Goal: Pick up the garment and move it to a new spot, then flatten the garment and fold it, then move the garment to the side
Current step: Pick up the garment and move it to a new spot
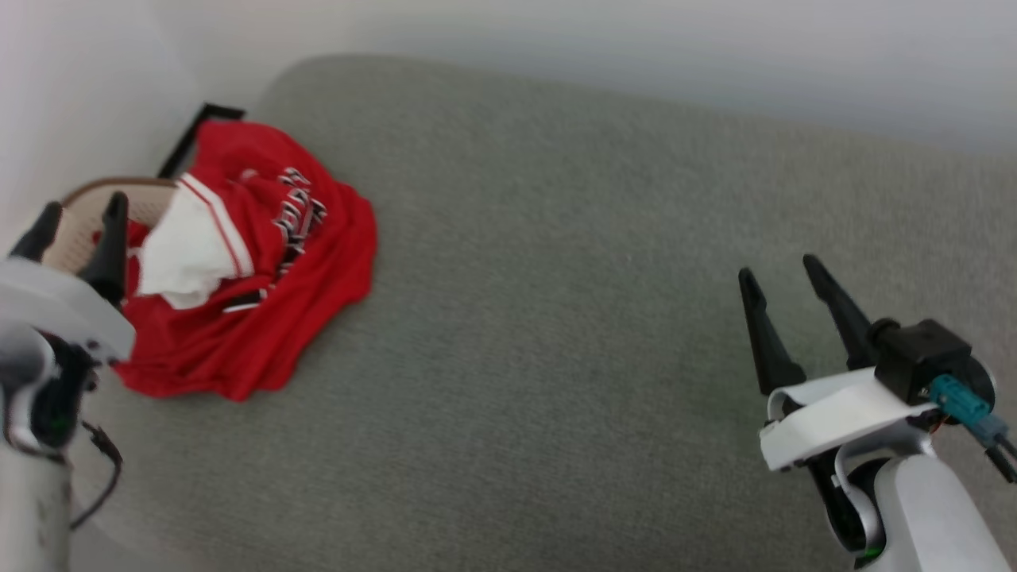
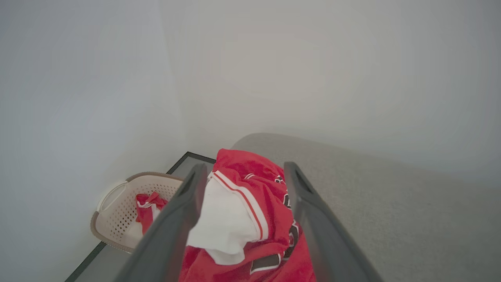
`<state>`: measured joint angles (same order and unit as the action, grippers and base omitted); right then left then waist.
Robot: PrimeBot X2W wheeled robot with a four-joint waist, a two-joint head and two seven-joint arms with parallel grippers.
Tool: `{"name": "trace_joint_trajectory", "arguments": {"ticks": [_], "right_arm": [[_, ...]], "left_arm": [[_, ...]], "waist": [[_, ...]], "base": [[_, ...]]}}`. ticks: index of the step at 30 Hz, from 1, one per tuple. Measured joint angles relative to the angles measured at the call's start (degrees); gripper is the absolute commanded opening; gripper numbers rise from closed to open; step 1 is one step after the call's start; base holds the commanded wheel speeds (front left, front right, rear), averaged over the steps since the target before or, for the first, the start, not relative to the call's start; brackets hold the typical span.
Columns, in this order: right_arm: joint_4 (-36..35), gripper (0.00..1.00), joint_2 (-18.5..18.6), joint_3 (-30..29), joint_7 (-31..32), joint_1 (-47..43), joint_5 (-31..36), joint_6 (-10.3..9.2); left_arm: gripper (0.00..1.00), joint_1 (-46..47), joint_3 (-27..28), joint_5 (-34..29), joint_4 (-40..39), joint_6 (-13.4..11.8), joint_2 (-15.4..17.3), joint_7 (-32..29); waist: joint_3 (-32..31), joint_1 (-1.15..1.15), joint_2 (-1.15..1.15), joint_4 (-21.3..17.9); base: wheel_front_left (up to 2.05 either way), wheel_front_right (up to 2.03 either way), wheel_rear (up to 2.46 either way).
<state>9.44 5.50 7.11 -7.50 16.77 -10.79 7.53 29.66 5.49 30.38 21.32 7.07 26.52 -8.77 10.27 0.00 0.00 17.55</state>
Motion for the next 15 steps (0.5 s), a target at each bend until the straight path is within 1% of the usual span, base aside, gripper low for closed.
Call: {"name": "trace_joint_trajectory", "arguments": {"ticks": [6, 10, 13, 15], "right_arm": [[-3.1, 1.0, 0.0, -0.3, 1.5, 1.9, 1.4, 0.0], [-5.3, 1.0, 0.0, -0.6, 2.6, 2.7, 2.0, 0.0], [-6.9, 1.0, 0.0, -0.9, 3.3, 3.2, 2.5, 0.0], [-7.9, 1.0, -0.1, -1.2, 3.6, 3.5, 2.9, 0.0]], "left_arm": [[1.0, 8.7, -3.9, 3.7, 11.7, 0.3, 4.0, -4.5], [1.0, 13.4, -7.5, 7.0, 18.1, 0.3, 5.8, -8.4], [1.0, 16.4, -10.1, 9.1, 22.4, 0.3, 7.5, -10.2], [1.0, 18.1, -11.4, 10.7, 25.3, 0.3, 8.0, -10.9]], "waist": [[6.0, 0.0, 0.0, -2.7], [9.9, 0.0, 0.0, -4.4], [12.7, 0.0, 0.0, -5.7], [14.6, 0.0, 0.0, -6.5]], "base": [[0.0, 0.0, 0.0], [0.0, 0.0, 0.0], [0.0, 0.0, 0.0], [0.0, 0.0, 0.0]]}}
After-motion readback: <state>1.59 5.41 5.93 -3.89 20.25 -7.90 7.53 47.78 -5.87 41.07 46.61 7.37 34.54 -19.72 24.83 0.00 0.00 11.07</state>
